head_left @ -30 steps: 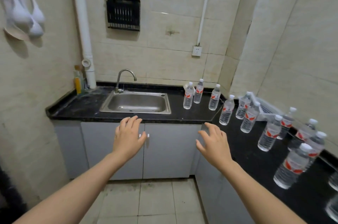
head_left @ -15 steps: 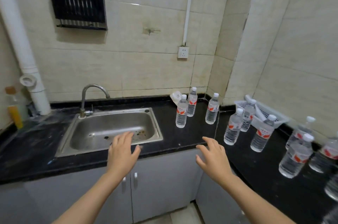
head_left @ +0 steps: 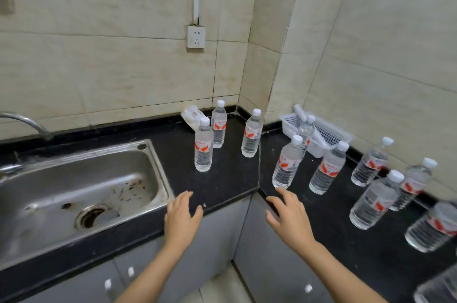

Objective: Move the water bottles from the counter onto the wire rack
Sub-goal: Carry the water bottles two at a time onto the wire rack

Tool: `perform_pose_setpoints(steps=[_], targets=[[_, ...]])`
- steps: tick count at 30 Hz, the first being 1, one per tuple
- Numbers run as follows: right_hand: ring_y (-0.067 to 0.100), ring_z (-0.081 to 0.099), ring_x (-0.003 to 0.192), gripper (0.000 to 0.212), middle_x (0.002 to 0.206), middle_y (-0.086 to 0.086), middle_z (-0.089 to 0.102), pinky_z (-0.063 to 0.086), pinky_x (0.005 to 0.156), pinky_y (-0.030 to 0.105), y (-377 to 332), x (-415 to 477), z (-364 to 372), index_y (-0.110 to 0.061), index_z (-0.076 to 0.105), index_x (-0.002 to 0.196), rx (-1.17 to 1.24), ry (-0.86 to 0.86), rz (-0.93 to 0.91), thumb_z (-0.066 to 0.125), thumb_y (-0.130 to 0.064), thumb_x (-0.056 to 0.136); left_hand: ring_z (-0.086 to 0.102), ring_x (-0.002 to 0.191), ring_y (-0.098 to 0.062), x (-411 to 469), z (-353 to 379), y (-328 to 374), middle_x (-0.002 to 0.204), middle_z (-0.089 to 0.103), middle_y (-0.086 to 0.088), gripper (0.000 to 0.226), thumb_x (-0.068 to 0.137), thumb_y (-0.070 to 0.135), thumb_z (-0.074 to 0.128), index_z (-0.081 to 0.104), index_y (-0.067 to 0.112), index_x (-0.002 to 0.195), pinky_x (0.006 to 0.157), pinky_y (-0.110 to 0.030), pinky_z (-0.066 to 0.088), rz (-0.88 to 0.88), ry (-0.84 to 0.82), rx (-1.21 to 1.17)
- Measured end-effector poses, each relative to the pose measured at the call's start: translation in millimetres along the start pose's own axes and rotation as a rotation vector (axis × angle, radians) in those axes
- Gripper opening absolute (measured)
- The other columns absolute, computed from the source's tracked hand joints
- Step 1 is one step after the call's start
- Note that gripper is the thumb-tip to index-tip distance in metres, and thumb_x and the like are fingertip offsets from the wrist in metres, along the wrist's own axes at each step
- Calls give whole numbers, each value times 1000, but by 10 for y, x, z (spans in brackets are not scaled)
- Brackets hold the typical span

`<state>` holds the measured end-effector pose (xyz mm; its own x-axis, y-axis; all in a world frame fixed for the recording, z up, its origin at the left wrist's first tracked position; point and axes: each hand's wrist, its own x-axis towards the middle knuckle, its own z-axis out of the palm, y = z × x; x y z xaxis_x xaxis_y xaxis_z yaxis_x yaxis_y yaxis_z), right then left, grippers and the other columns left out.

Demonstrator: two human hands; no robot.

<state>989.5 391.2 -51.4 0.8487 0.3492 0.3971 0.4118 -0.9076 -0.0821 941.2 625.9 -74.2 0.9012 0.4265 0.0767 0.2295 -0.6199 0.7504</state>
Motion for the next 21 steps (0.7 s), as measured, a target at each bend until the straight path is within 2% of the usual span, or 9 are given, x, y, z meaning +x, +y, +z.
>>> perform_pose_setpoints(steps=[4, 8, 11, 12, 14, 16, 19, 21], targets=[[34, 68, 86, 34, 99, 17, 68, 56, 63, 42, 67, 535, 380, -11, 70, 87, 161, -3, 0, 81, -17, 55, 37, 129, -29, 404, 258, 37, 136, 49, -12, 45, 86, 15, 56, 47, 3, 128, 108, -36, 27, -73, 43, -54], [33, 68, 87, 31, 101, 15, 68, 56, 64, 41, 50, 973, 812, -11, 70, 89, 280, -74, -14, 72, -21, 60, 39, 128, -29, 706, 403, -20, 134, 50, -14, 43, 87, 15, 54, 47, 5, 128, 109, -39, 30, -219, 105, -108], [38, 58, 107, 31, 117, 19, 61, 49, 85, 47, -19, 1200, 1043, -6, 67, 103, 405, -148, 37, 67, -16, 73, 41, 126, -28, 844, 484, -110, 132, 50, -15, 43, 88, 17, 53, 46, 7, 129, 107, -42, 34, -292, 124, -113], [38, 56, 109, 32, 119, 20, 60, 48, 88, 48, -45, 1231, 1117, -5, 67, 104, 427, -160, 47, 67, -15, 74, 41, 126, -28, 869, 502, -148, 133, 50, -14, 43, 88, 18, 53, 46, 7, 129, 106, -42, 35, -317, 124, -97], [39, 59, 103, 31, 113, 19, 63, 50, 83, 48, -58, 1302, 1273, -4, 68, 99, 458, -200, 47, 72, -13, 70, 42, 126, -27, 947, 539, -230, 133, 50, -14, 43, 87, 18, 55, 46, 8, 128, 106, -41, 36, -344, 136, -96], [37, 59, 104, 30, 112, 18, 63, 50, 85, 45, -67, 1419, 1390, -4, 68, 100, 524, -210, 74, 74, -10, 70, 43, 125, -28, 1082, 566, -289, 133, 51, -14, 44, 86, 18, 57, 47, 8, 128, 106, -41, 36, -357, 141, -113], [28, 47, 119, 32, 126, 11, 54, 40, 98, 35, -66, 1640, 1516, -7, 61, 115, 562, -263, 137, 63, -15, 83, 43, 127, -26, 1350, 611, -349, 136, 49, -13, 48, 85, 19, 60, 46, 9, 129, 108, -41, 35, -373, 120, -152], [22, 44, 121, 34, 129, 7, 51, 37, 99, 30, -69, 1771, 1598, -9, 58, 119, 578, -293, 158, 59, -18, 86, 42, 128, -25, 1558, 648, -381, 138, 46, -12, 53, 82, 20, 63, 44, 11, 131, 108, -42, 35, -366, 97, -182]])
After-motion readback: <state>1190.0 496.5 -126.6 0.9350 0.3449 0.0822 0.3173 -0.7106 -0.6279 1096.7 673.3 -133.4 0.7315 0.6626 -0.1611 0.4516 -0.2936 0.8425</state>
